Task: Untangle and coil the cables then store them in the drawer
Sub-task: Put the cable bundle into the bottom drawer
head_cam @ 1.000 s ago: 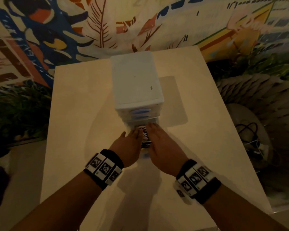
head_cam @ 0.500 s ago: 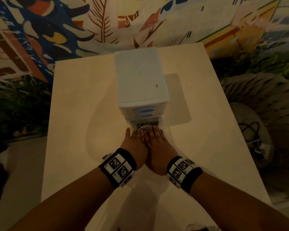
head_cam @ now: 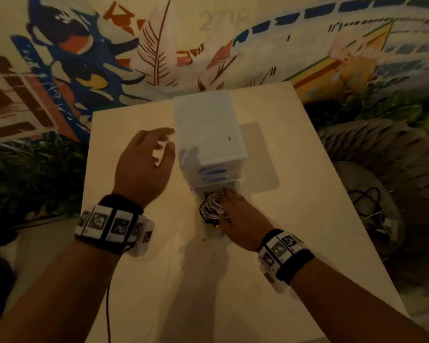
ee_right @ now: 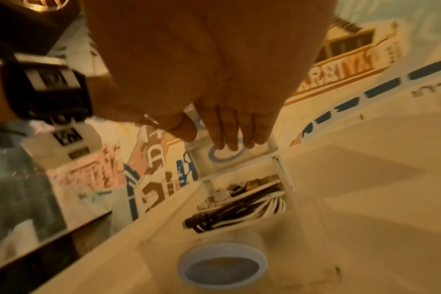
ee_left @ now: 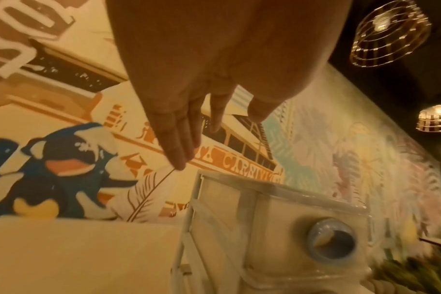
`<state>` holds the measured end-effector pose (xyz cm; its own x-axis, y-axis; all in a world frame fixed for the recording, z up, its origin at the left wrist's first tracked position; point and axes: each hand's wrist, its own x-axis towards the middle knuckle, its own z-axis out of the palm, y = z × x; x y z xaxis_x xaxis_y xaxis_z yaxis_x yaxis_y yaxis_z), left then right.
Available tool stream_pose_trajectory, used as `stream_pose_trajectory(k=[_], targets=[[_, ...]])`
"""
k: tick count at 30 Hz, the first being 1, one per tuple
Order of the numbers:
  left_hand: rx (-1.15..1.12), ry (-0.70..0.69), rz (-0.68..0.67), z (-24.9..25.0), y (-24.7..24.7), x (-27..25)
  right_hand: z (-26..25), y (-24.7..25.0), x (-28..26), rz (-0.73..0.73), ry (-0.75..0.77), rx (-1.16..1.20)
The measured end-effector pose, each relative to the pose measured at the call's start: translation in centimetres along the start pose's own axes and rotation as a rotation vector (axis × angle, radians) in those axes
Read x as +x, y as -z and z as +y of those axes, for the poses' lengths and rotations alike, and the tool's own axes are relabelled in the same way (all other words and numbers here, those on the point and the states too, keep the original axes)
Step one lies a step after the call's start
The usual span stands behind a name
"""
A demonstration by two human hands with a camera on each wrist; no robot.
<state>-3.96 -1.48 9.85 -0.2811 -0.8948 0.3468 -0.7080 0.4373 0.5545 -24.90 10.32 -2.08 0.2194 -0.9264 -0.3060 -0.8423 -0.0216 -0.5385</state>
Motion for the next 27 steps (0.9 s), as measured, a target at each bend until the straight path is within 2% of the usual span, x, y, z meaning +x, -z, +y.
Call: stream_pose_trajectory(k=[1, 3, 4, 5, 7, 8, 10, 11, 13, 15, 21, 27], targets=[[-0.010, 0.096, -0.030, -0.6, -0.4, 0.9, -0.1, 0.4, -0.9, 0.089, -0.009, 0.066], [-0.030, 0.312, -0.175, -0.8, -1.0, 2.1, -0.3, 1.0, -3.3, 0.325, -0.046, 0.170], [-0.067, 0.403, -0.259, -1.0, -1.5, 2.5, 0.0, 0.9, -4.6, 0.379, -0.100, 0.183], [-0.129, 0.472, -0.331, -1.3, -2.1, 2.9, 0.6, 0.3, -5.7, 0.366, -0.188, 0.180], [-0.318, 0.541, -0.430, -1.7, -3.0, 3.1, 1.7, -1.7, -7.0, 0.173, -0.404, 0.312], [-0.413, 0.549, -0.472, -2.1, -3.4, 2.9, 2.1, -2.8, -7.2, 0.071, -0.516, 0.504], [-0.494, 0.512, -0.527, -2.9, -4.5, 2.3, 1.8, -4.5, -6.9, -0.040, -0.733, 1.093], [-0.535, 0.500, -0.523, -3.1, -4.9, 2.0, 1.3, -5.1, -6.6, -0.031, -0.814, 1.373], [-0.599, 0.499, -0.476, -1.8, -4.7, 1.8, 0.2, -6.0, -5.6, 0.091, -0.898, 1.779], [-0.641, 0.538, -0.438, -0.9, -4.6, 1.6, -0.7, -6.6, -4.8, 0.228, -0.884, 1.989], [-0.701, 0.654, -0.404, -0.6, -4.7, 1.6, -2.0, -7.3, -3.1, 0.522, -0.869, 2.157], [-0.676, 0.619, -0.420, -0.6, -4.6, 1.5, -3.3, -7.4, -2.2, 0.605, -0.864, 2.147]])
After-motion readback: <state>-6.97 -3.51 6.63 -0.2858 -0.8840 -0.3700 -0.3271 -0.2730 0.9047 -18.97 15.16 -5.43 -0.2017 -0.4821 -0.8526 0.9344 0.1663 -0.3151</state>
